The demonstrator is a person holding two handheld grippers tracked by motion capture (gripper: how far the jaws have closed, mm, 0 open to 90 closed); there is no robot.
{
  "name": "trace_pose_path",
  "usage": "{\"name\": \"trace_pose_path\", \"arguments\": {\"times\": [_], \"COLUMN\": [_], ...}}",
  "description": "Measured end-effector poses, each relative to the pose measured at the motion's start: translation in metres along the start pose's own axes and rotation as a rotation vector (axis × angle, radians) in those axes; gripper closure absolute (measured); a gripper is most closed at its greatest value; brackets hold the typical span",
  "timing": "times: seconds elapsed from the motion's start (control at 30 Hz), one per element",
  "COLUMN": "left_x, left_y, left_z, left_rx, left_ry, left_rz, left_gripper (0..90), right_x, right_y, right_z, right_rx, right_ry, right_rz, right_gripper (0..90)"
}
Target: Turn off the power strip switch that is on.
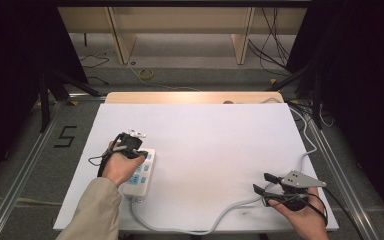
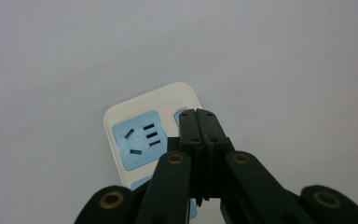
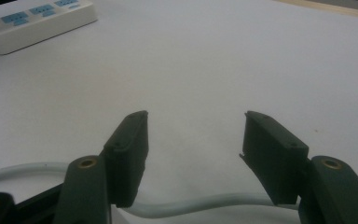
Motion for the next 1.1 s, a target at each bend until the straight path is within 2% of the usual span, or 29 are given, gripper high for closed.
{"name": "trace_pose_path", "arguments": {"times": [0.57,1.1], "left_x": [-0.0005,0.0047], "left_y": [-0.0041,-0.0081], "left_z": [-0.0049,-0.0089], "left_rx": [0.025,0.045], "left_ry": [-0.004,-0.004], "left_rz": [-0.012,0.003], "left_gripper": [89.6,89.6], "right_x": [-0.0002,-0.0001], "right_y": [-0.0001,0.0], "right_z": [0.0001,0.0], "right_rx": [0.0,0.0], "right_ry": [0.001,0.0], "right_rz": [0.003,0.003], "right_gripper": [41.4,41.3]}}
Point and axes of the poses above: each handheld gripper's, and its own axes: z roughly backward along the jaws, y roughly out of its underside, x roughly to its left, the point moved 5 cm from there along -z, roughly forward along the jaws, and after that the axes turned 3 degrees about x, right-handed, at the moved point
